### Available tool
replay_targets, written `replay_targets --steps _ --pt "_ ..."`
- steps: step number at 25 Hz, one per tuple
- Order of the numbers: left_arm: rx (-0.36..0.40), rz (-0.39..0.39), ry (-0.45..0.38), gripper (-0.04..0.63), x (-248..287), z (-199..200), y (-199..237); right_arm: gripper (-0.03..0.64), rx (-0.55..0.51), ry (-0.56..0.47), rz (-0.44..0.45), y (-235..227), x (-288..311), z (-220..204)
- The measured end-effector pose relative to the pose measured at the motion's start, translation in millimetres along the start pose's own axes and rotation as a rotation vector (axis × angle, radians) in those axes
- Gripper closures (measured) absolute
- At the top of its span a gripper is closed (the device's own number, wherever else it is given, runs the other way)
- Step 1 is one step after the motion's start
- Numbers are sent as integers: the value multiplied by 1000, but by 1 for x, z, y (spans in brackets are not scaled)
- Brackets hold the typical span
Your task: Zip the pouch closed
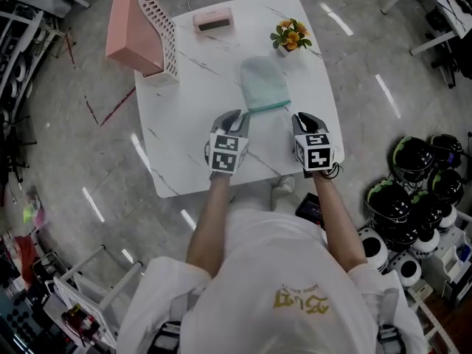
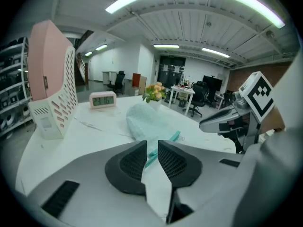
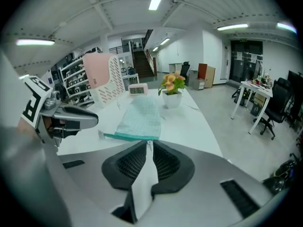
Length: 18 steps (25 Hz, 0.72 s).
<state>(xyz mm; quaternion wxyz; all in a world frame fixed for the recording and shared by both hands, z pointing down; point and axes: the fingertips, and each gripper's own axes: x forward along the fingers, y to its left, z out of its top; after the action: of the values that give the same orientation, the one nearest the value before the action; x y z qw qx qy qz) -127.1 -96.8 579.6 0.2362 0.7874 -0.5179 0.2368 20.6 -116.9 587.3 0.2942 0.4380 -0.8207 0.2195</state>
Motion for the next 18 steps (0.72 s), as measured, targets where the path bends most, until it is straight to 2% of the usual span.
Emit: replay_targets --steps 4,9,12,18 --pt "-34 59 -105 545 -33 26 -20 604 52 -113 41 5 -40 20" --pt "-108 99 -200 561 -71 39 -45 604 71 -234 178 25 -81 40" --pt "-127 110 -228 577 -89 39 -61 604 30 -272 183 30 -102 46" --pt "-129 147 -275 578 -112 41 -83 604 58 -324 179 23 -132 45"
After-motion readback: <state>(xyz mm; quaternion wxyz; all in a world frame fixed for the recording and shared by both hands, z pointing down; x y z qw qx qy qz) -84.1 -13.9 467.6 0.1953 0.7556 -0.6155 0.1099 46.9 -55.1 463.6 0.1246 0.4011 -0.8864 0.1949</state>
